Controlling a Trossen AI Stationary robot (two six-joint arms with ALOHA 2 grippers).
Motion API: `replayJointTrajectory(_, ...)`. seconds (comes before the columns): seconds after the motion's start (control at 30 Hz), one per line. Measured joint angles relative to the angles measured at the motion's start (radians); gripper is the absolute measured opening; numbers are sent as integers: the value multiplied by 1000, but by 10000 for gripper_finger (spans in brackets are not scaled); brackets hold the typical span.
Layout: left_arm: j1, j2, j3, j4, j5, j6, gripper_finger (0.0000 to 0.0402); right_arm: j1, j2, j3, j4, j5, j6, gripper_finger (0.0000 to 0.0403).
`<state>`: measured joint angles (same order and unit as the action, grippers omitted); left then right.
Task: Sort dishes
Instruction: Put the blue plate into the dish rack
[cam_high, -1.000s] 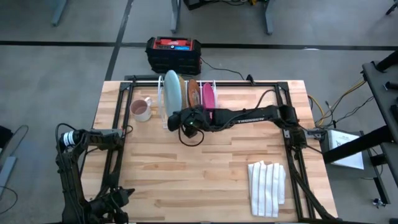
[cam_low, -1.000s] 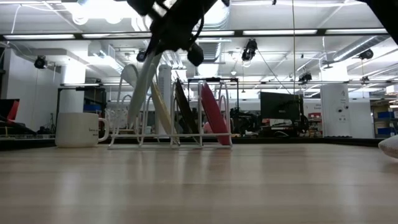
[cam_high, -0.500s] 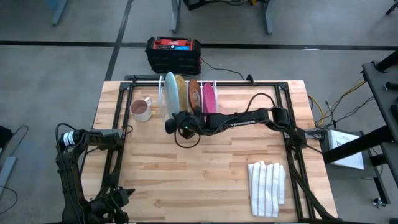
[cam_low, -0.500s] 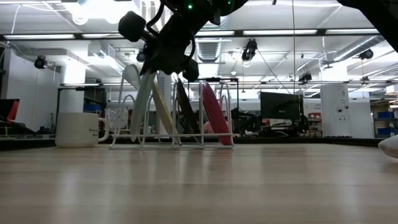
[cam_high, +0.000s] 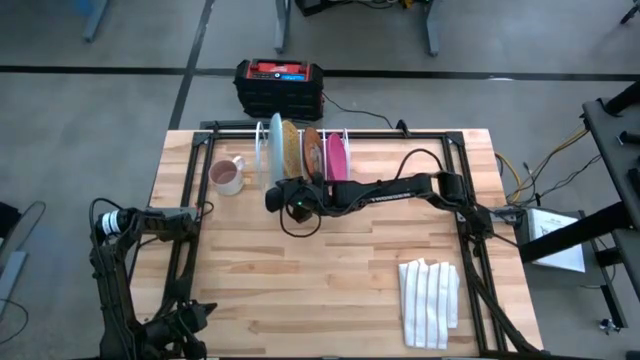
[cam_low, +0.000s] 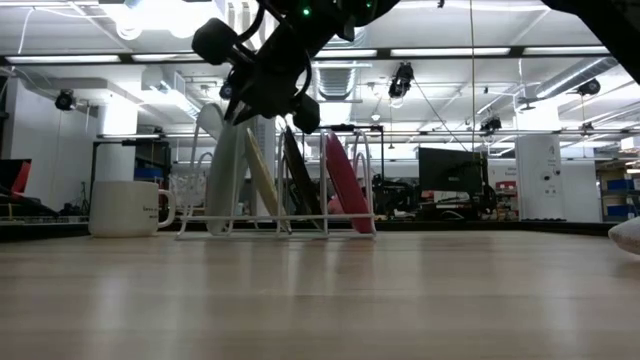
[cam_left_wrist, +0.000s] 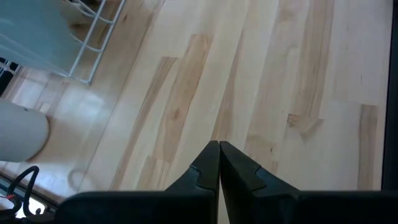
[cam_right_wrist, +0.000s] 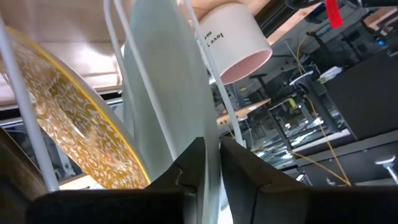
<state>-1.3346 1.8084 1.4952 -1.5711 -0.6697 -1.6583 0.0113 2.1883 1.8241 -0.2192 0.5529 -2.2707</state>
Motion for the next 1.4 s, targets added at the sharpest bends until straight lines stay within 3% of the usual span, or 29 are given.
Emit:
replayJointTrajectory(0.53,0,1,0,0,-2,0,0,1,-8,1,150,1,14,85)
replayJointTrajectory(0.67,0,1,0,0,-2,0,0,4,-20,1,149,85,33,79)
replayJointTrajectory(0.77,0,1,0,0,-2,0,0,8,-42,1,151,156,139,68)
replayJointTrajectory(0.93,0,1,0,0,-7,3,0,8,-96,1,148,189,254,51)
replayJointTrajectory(1.0,0,1,0,0,-29,26,0,8,-128,0,151,198,374,44)
replayJointTrajectory(1.1,4,1,0,0,-58,65,0,-4,-188,1,139,162,700,31)
replayJointTrajectory(1.27,9,1,0,0,-105,125,0,-97,-312,1,-44,-91,1206,3)
replayJointTrajectory(1.4,13,1,0,0,-181,178,0,-230,-371,2,-82,-280,1626,1)
